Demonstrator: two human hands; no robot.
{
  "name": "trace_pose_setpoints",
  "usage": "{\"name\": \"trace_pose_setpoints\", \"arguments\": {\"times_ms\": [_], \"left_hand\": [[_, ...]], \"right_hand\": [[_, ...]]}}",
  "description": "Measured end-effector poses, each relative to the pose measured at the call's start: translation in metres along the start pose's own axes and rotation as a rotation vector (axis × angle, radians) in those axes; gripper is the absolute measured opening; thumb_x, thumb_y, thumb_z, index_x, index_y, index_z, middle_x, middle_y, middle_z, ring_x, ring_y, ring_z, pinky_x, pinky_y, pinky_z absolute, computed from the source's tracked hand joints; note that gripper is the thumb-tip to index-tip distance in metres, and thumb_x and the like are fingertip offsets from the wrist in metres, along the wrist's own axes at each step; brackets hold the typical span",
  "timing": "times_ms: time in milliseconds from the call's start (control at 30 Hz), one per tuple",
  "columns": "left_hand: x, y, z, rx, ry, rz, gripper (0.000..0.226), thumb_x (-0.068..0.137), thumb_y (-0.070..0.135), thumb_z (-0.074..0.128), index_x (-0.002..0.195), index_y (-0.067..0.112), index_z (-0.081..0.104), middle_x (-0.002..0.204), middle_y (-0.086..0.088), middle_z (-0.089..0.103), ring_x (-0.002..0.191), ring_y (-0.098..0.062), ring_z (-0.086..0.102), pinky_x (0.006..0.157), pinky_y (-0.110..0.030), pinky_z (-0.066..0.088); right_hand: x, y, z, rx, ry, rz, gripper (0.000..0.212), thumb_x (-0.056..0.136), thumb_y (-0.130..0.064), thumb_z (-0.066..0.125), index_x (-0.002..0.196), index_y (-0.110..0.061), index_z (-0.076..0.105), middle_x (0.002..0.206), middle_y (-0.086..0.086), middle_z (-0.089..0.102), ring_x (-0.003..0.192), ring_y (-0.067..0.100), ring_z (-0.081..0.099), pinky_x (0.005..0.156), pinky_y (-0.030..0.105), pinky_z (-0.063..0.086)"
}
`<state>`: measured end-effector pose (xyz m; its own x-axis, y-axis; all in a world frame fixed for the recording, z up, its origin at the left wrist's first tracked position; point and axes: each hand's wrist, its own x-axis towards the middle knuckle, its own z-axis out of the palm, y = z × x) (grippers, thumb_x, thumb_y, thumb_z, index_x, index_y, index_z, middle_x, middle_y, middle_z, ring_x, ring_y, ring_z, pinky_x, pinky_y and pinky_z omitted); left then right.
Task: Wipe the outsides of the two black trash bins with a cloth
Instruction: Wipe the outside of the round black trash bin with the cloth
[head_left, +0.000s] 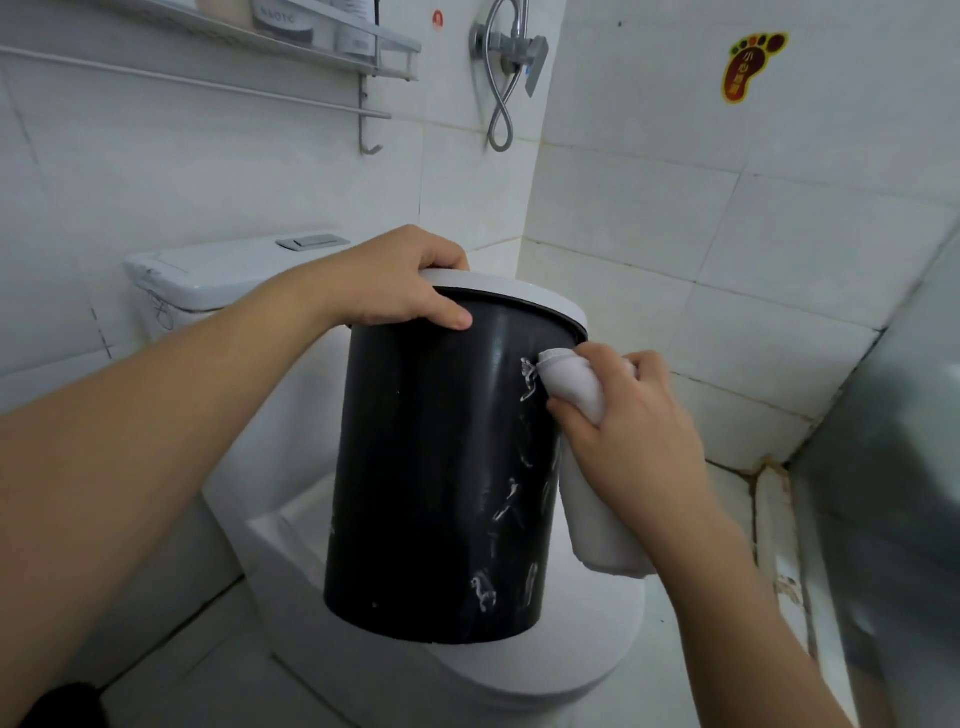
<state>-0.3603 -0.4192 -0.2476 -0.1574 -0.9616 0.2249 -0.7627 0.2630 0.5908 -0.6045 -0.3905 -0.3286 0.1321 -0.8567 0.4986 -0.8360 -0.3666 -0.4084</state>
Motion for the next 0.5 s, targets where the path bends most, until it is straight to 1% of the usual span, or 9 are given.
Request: {"name": "trace_pose_setpoints", "arguments": {"times_ms": [67, 100, 133, 167, 233, 300, 367, 433, 500], "left_hand": [[-0.001, 0.003, -0.001, 0.007, -0.032, -0.02, 0.026, 0.063, 0.039, 0.076, 0.082, 0.024, 0.065, 0.075, 0.001, 0.063, 0.068, -0.017, 0.059, 0.062, -0.04, 0.048], [-0.002, 0.005, -0.003, 0.013, -0.055, -0.024, 0.023, 0.065, 0.037, 0.076, 0.084, 0.029, 0.065, 0.077, 0.002, 0.065, 0.07, -0.018, 0.06, 0.06, -0.042, 0.049], [-0.002, 0.008, -0.004, 0.026, -0.075, -0.021, 0.022, 0.07, 0.031, 0.077, 0.088, 0.033, 0.064, 0.081, 0.004, 0.066, 0.071, -0.018, 0.061, 0.057, -0.037, 0.049], [-0.002, 0.011, -0.004, 0.053, -0.088, -0.008, 0.028, 0.074, 0.023, 0.077, 0.095, 0.037, 0.064, 0.086, 0.007, 0.066, 0.074, -0.016, 0.062, 0.057, -0.032, 0.049], [-0.002, 0.021, -0.002, 0.149, -0.087, 0.034, 0.04, 0.076, 0.015, 0.075, 0.106, 0.037, 0.06, 0.097, 0.009, 0.064, 0.083, -0.011, 0.062, 0.065, -0.032, 0.051], [-0.001, 0.027, 0.003, 0.22, -0.062, 0.043, 0.041, 0.072, 0.024, 0.079, 0.105, 0.033, 0.057, 0.1, 0.013, 0.062, 0.089, -0.008, 0.06, 0.074, -0.033, 0.052], [-0.001, 0.029, 0.006, 0.259, -0.047, 0.037, 0.045, 0.068, 0.034, 0.084, 0.102, 0.031, 0.054, 0.098, 0.015, 0.06, 0.088, -0.006, 0.057, 0.072, -0.03, 0.048], [-0.002, 0.028, 0.008, 0.288, -0.035, 0.041, 0.049, 0.066, 0.035, 0.086, 0.102, 0.032, 0.052, 0.098, 0.015, 0.058, 0.089, -0.01, 0.056, 0.071, -0.03, 0.044], [-0.003, 0.026, 0.007, 0.282, -0.033, 0.045, 0.052, 0.066, 0.033, 0.086, 0.106, 0.034, 0.054, 0.1, 0.015, 0.059, 0.092, -0.012, 0.057, 0.076, -0.032, 0.046]], "right_hand": [[0.0, -0.003, 0.0, -0.02, 0.006, -0.014, 0.032, 0.09, -0.045, 0.056, 0.12, -0.043, 0.046, 0.111, -0.005, 0.036, 0.081, 0.022, 0.044, 0.065, 0.032, 0.036], [0.0, -0.005, 0.0, -0.03, 0.009, -0.021, 0.031, 0.09, -0.045, 0.056, 0.119, -0.043, 0.046, 0.11, -0.005, 0.035, 0.08, 0.022, 0.043, 0.065, 0.032, 0.036], [0.0, -0.006, 0.0, -0.042, 0.01, -0.029, 0.03, 0.09, -0.045, 0.056, 0.118, -0.043, 0.045, 0.11, -0.005, 0.035, 0.08, 0.022, 0.043, 0.064, 0.032, 0.035], [-0.001, -0.009, 0.0, -0.054, 0.008, -0.035, 0.03, 0.09, -0.045, 0.056, 0.118, -0.043, 0.044, 0.111, -0.005, 0.035, 0.081, 0.022, 0.043, 0.064, 0.033, 0.035], [-0.001, -0.012, 0.001, -0.069, 0.002, -0.051, 0.03, 0.091, -0.046, 0.055, 0.118, -0.043, 0.043, 0.113, -0.004, 0.036, 0.083, 0.023, 0.045, 0.064, 0.033, 0.035], [-0.002, -0.015, 0.002, -0.073, 0.007, -0.063, 0.03, 0.091, -0.046, 0.055, 0.118, -0.042, 0.043, 0.113, -0.004, 0.036, 0.086, 0.025, 0.049, 0.063, 0.033, 0.036], [-0.002, -0.016, 0.001, -0.083, 0.011, -0.06, 0.03, 0.091, -0.046, 0.055, 0.118, -0.042, 0.043, 0.112, -0.005, 0.035, 0.086, 0.025, 0.049, 0.062, 0.032, 0.035], [-0.002, -0.015, 0.0, -0.102, 0.011, -0.055, 0.03, 0.091, -0.046, 0.055, 0.119, -0.042, 0.044, 0.112, -0.004, 0.035, 0.087, 0.025, 0.049, 0.062, 0.032, 0.034], [-0.001, -0.015, -0.002, -0.13, 0.027, -0.058, 0.03, 0.091, -0.046, 0.055, 0.12, -0.042, 0.045, 0.114, -0.003, 0.036, 0.088, 0.027, 0.051, 0.063, 0.032, 0.035]]}}
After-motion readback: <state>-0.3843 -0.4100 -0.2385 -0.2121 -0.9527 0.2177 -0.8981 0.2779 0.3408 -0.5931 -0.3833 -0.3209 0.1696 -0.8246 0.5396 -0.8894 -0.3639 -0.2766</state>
